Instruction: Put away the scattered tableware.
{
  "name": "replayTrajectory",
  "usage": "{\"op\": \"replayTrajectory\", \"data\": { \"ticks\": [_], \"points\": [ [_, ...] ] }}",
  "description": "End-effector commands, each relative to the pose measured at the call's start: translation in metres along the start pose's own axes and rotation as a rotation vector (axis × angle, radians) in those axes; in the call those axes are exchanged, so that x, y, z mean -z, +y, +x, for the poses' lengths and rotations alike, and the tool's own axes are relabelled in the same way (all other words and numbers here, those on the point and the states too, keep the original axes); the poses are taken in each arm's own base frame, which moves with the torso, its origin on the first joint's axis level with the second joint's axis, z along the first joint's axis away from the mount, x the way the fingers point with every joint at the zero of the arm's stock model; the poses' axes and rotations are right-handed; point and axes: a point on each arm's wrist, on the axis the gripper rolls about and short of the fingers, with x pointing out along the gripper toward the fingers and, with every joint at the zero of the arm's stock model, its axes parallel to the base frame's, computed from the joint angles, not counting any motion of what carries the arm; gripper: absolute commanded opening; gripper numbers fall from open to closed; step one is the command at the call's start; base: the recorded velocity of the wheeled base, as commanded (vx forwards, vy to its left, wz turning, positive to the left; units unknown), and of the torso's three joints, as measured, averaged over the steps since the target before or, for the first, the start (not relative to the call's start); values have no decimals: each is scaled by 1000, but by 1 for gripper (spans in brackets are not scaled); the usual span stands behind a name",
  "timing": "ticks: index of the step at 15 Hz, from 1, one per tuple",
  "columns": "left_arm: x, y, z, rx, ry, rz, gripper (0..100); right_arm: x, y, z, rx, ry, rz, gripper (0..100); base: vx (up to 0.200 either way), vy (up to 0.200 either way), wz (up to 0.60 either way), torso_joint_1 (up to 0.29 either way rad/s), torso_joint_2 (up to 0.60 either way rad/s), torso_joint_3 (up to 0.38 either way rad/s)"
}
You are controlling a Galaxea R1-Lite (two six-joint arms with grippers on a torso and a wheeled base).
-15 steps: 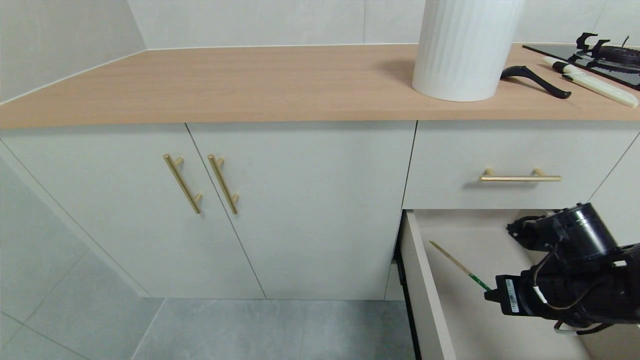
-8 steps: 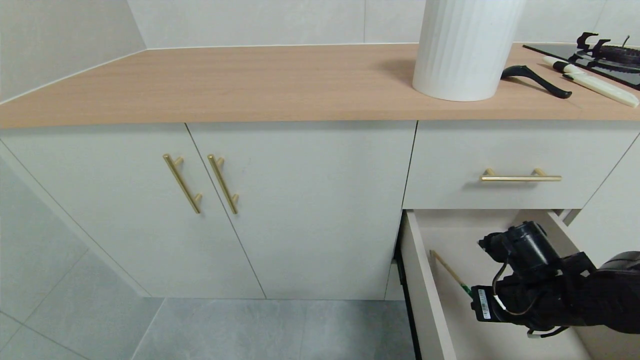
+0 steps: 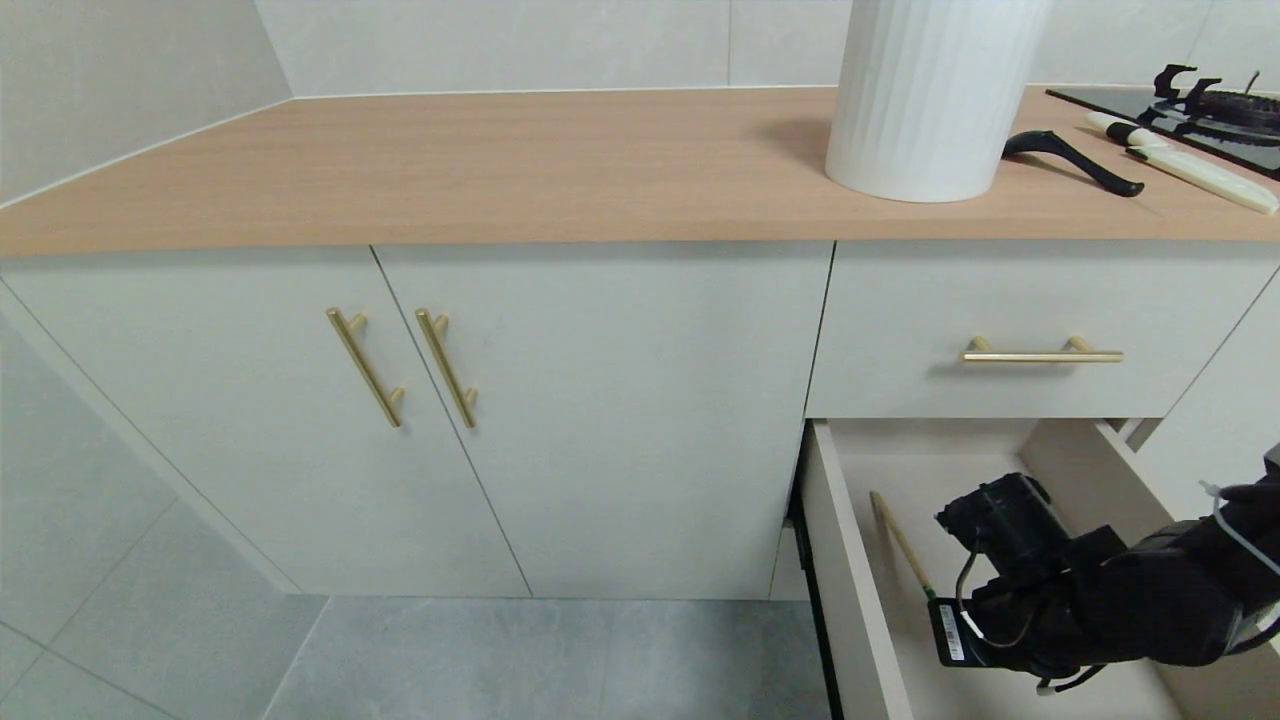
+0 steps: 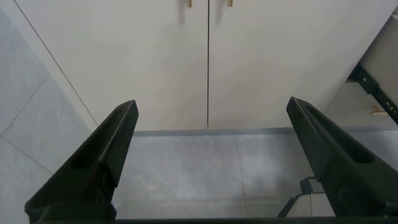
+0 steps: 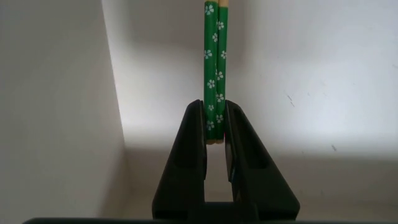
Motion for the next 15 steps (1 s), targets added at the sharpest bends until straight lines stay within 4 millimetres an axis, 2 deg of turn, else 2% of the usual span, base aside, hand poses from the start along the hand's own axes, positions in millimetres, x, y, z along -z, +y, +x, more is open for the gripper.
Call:
{"op": "replayTrajectory", "data": {
  "ticks": [1, 8, 15],
  "points": [
    [0, 0, 0, 0, 0, 0, 100, 6, 0, 19, 22, 46, -7, 0, 0, 0, 0, 0, 0, 0],
    [0, 0, 0, 0, 0, 0, 100, 4, -4, 33, 31, 40, 9, 0, 0, 0, 0, 0, 0, 0],
    [0, 0, 0, 0, 2, 0, 100, 3, -5, 32, 38, 27, 12, 0, 0, 0, 0, 0, 0, 0]
  ]
}}
